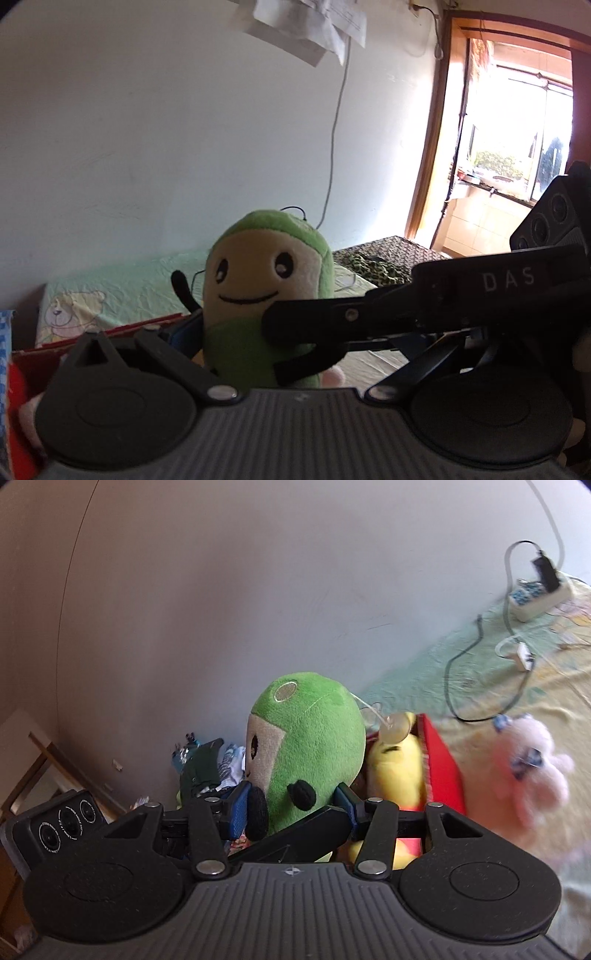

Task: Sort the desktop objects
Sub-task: 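Lift the green plush with the right tool and carry it to the red box, then lower the green plush into the red box beside the tiger plush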

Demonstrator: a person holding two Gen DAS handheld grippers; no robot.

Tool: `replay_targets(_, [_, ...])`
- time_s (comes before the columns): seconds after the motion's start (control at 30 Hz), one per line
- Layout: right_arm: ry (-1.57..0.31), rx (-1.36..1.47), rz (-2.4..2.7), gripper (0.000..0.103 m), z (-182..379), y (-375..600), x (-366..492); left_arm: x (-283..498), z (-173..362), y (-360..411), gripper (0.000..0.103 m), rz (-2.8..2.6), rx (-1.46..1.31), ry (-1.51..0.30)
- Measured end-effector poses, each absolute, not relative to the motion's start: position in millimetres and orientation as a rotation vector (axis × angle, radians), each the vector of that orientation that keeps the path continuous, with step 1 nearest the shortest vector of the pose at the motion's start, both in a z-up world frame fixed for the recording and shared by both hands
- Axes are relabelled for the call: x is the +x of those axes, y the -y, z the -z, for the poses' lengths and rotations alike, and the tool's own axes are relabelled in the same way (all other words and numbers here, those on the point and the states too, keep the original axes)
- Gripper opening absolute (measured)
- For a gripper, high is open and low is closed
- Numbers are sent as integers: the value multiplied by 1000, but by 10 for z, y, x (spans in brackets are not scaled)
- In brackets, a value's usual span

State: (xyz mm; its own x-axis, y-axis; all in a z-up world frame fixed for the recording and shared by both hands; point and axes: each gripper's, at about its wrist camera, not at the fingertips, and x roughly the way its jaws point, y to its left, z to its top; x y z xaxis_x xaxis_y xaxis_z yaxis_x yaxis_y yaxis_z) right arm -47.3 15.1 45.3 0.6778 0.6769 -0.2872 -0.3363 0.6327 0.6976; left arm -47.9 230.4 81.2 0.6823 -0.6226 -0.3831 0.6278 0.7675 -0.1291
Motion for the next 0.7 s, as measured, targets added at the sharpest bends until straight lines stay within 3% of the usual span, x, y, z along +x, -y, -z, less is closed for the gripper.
replay_targets(0.7, [-787, 570, -597, 52, 100, -760, 105, 104, -107, -2874, 101, 641, -59, -648])
